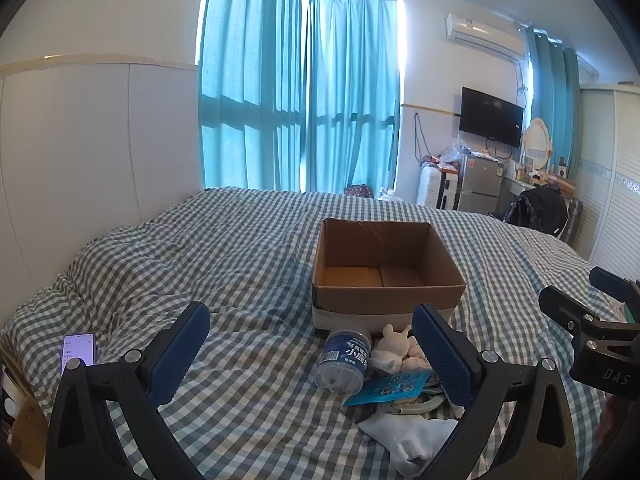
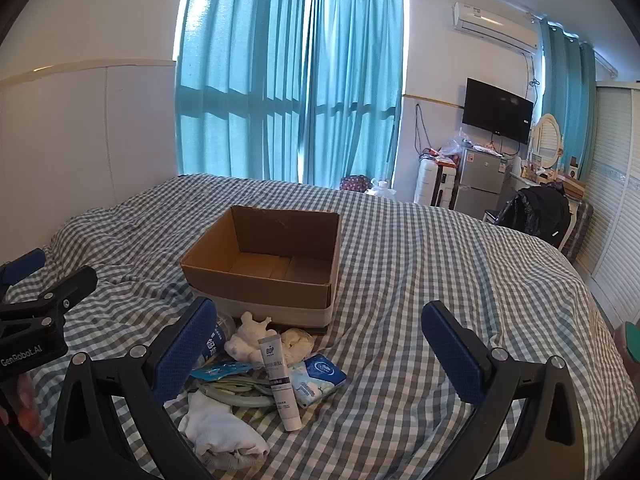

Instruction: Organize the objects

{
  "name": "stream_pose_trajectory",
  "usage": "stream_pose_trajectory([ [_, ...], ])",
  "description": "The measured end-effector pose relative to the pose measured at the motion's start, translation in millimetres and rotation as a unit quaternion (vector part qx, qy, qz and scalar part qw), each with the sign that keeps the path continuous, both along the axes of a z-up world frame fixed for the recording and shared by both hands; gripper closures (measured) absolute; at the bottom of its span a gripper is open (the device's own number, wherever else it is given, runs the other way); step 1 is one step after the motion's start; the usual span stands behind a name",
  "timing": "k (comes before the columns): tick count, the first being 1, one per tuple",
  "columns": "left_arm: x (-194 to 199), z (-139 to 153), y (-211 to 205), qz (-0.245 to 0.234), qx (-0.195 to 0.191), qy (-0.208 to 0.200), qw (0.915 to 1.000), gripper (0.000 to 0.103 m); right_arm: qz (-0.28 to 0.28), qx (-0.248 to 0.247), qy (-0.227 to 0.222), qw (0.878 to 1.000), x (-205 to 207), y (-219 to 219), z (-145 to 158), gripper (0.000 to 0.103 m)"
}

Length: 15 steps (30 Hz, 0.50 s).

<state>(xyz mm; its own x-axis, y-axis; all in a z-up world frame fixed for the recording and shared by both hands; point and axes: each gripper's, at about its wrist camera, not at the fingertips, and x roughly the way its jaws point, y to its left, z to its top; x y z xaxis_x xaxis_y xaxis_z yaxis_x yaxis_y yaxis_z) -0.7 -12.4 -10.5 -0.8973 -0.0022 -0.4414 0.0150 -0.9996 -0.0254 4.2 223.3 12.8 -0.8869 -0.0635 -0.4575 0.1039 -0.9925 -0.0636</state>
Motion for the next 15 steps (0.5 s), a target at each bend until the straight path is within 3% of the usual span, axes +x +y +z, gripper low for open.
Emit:
stream_pose_trajectory([
  [15, -3.9, -2.5, 7.0, 0.001, -0.005, -0.013, 0.9999, 0.0, -0.004, -0.005, -0.004, 1.0, -0.8, 8.7, -0.3, 0.0],
])
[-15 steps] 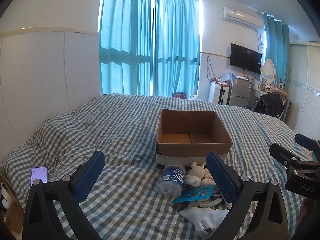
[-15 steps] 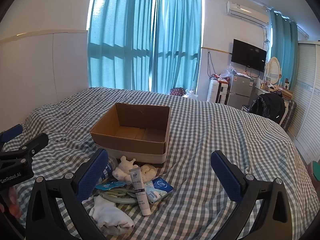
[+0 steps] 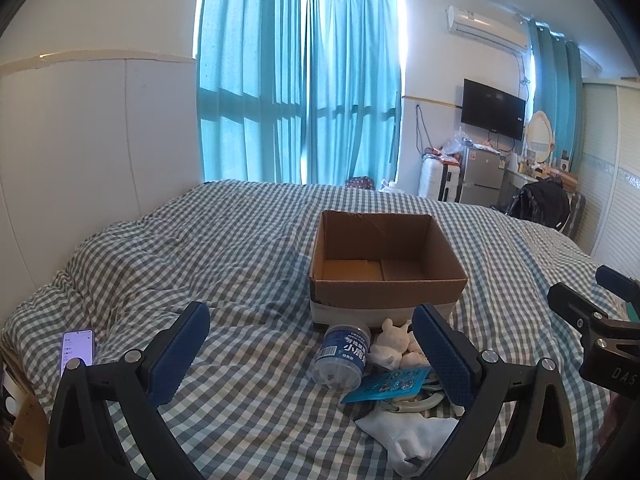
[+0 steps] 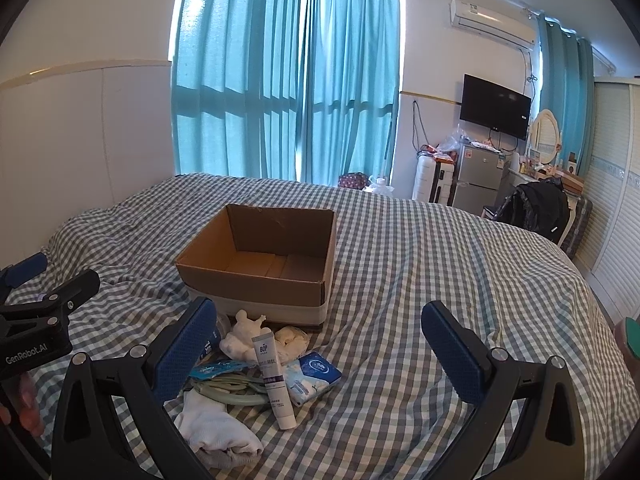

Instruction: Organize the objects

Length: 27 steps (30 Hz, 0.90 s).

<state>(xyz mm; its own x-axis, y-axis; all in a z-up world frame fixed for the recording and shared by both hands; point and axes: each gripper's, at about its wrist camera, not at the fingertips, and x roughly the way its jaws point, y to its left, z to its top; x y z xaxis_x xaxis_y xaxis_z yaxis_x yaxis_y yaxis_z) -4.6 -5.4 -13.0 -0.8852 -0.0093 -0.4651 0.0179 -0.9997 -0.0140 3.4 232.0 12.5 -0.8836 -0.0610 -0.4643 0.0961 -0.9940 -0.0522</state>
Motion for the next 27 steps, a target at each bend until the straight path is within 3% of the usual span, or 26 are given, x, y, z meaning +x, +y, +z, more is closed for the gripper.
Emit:
stream_pose_trajectory([
  [13, 0, -7, -2, -0.013, 0.002, -0.004, 0.9999, 0.0, 0.004, 0.004, -0.015, 1.0, -3, -4, -6, 0.0],
  [27, -37, -58, 15, -0.021, -0.025, -0.086, 0.9958, 0.0, 0.008, 0.018, -0.082, 0.996, -34, -2, -50, 0.007],
])
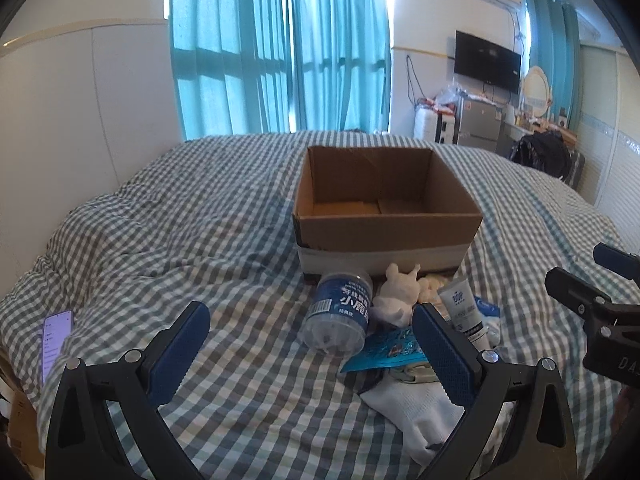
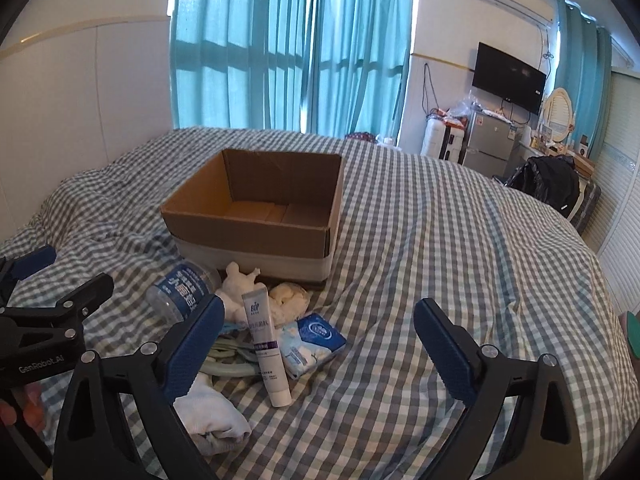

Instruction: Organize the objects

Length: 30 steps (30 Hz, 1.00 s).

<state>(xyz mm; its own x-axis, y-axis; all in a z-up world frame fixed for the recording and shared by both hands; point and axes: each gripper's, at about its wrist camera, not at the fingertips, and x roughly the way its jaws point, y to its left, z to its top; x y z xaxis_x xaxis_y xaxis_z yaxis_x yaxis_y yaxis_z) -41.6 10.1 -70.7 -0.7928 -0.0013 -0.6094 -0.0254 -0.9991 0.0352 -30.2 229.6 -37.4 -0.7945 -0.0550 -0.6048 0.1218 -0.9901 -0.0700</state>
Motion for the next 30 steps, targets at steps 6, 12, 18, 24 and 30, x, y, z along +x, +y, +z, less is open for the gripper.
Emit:
stream_pose_trajectory([
  [6, -32, -28, 3, 0.008, -0.006, -0.036, 0.9993, 0.001, 0.008, 0.006, -0.059, 0.998, -24, -6, -42, 0.023],
  [12, -58, -45, 5, 0.001, 0.005, -0.059, 0.9982, 0.006, 0.023, 0.003, -0.107, 0.994, -48, -12, -76, 0.044],
  [18, -82, -71, 17, -0.024, -0.01, -0.088, 0.9957, 0.01, 0.059, -0.019, -0.134, 0.989, -61, -19, -97, 0.062],
  [24, -97, -93, 19, -0.037, 0.008, -0.129, 0.9909, 0.035, 0.072, -0.024, -0.132, 0.988, -63, -20, -99, 0.085],
  [30, -86, -87, 16, -0.034, 0.008, -0.124, 0.9916, 0.036, 0.075, -0.047, -0.132, 0.987, -60, -18, -95, 0.086],
])
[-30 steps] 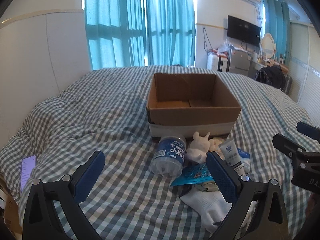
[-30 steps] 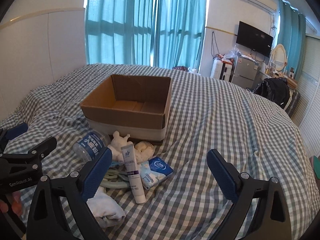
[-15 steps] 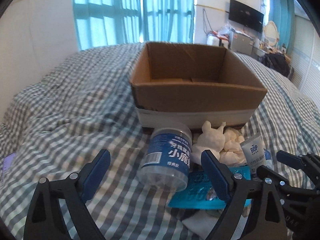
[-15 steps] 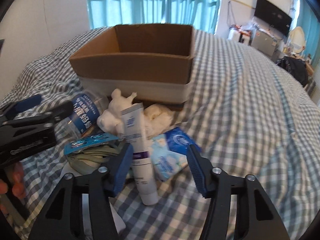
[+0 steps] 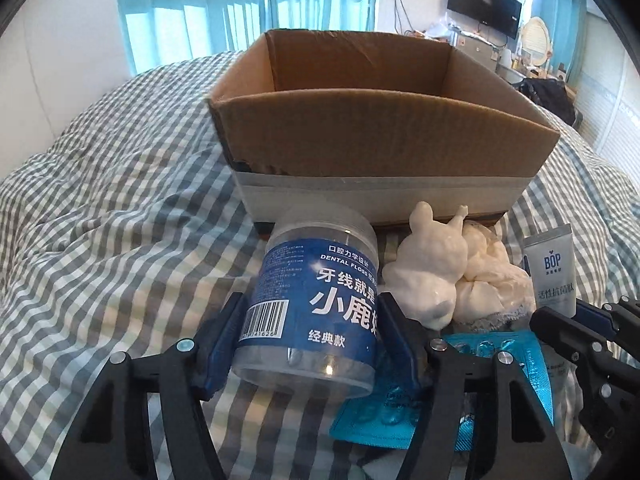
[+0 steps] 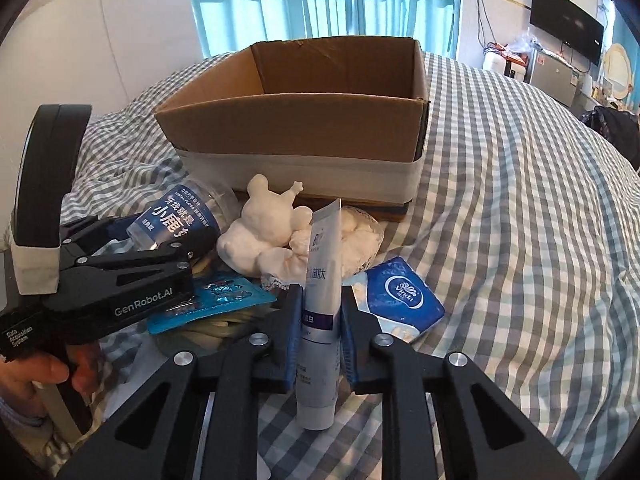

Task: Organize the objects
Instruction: 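Grasp the blue floss jar with the left tool while the right grasps the toothpaste tube, then carry the floss jar and toothpaste tube into the box and open both tools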

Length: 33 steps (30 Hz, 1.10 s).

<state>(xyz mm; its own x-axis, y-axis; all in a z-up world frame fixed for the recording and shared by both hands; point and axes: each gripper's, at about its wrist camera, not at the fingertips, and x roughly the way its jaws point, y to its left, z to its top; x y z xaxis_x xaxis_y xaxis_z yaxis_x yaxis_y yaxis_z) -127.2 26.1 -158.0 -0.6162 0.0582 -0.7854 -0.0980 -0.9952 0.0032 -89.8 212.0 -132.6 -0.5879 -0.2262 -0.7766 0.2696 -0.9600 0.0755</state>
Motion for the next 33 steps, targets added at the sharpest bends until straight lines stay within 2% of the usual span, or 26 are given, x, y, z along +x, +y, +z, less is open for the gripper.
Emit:
stream_pose_trajectory([
  [6, 23, 18, -12, 0.009, 0.007, 0.012, 0.9999, 0.039, -0.01, -0.006, 0.018, 1.0, 14, 4, 20, 0.086],
  [17, 61, 79, -14, 0.015, 0.006, 0.081, 0.9966, 0.04, -0.01, -0.004, 0.084, 0.996, 42, 5, 82, 0.086],
  [20, 66, 104, -18, 0.033, 0.008, 0.116, 0.9927, 0.04, -0.001, 0.009, 0.114, 0.993, 46, 3, 106, 0.086],
  [25, 67, 140, -21, 0.036, 0.021, 0.157, 0.9867, 0.04, 0.015, 0.003, 0.148, 0.989, 42, 2, 145, 0.086],
  [33, 40, 180, -19, 0.031, 0.028, 0.216, 0.9754, 0.04, 0.046, -0.015, 0.166, 0.985, 12, -4, 183, 0.086],
])
